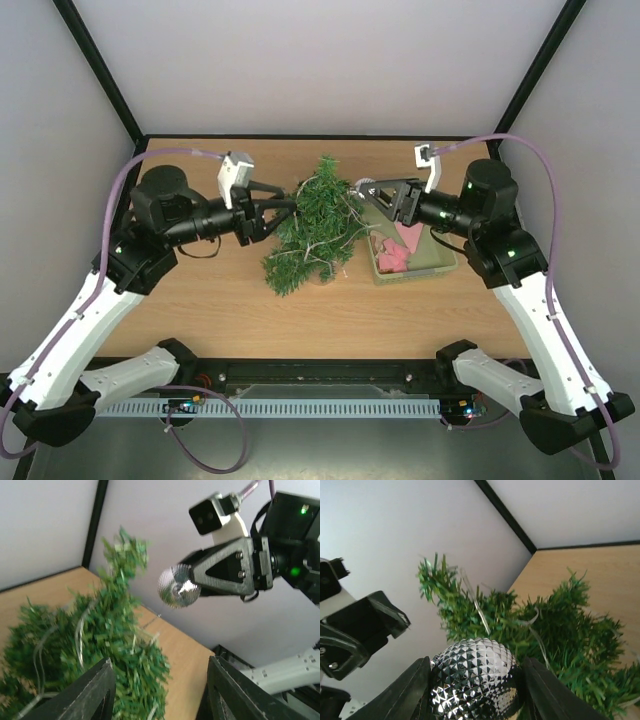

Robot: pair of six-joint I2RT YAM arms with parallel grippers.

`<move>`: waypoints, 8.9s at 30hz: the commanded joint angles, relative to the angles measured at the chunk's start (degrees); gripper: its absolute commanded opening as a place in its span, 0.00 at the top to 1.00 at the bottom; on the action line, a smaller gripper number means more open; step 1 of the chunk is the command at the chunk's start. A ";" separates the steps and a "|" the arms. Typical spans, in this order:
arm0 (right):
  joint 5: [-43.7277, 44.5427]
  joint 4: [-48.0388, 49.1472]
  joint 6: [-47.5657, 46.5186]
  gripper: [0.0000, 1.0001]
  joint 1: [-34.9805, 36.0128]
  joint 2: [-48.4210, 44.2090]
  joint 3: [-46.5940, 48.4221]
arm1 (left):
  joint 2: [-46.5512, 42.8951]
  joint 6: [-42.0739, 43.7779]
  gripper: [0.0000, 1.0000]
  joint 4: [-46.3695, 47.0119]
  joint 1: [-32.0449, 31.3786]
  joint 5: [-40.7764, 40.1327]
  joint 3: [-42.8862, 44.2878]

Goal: Decorate the small christmas tree

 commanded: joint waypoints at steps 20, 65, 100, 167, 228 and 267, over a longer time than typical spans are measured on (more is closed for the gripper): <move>-14.88 21.63 14.72 0.61 0.46 -1.87 -8.18 | 0.09 -3.38 0.58 10.25 -7.88 0.03 -9.23; -16.15 22.20 13.19 0.61 1.52 -1.43 -13.22 | 1.61 11.83 0.98 18.25 -12.73 -8.35 -13.93; -5.59 0.80 -2.93 0.61 1.52 -2.75 -8.73 | 2.04 12.36 0.98 8.99 -13.46 -7.47 -12.47; -1.71 3.03 -5.48 0.60 1.52 -0.28 -10.64 | 5.87 0.29 0.97 1.75 -13.51 -10.82 -7.31; -3.78 6.28 -5.28 0.61 1.52 -0.57 -9.72 | 5.94 -0.32 0.98 1.31 -13.27 -7.55 -6.84; -7.95 11.01 -7.01 0.61 1.52 -5.52 -16.69 | 6.09 4.77 0.98 -1.16 -13.22 -8.31 -8.09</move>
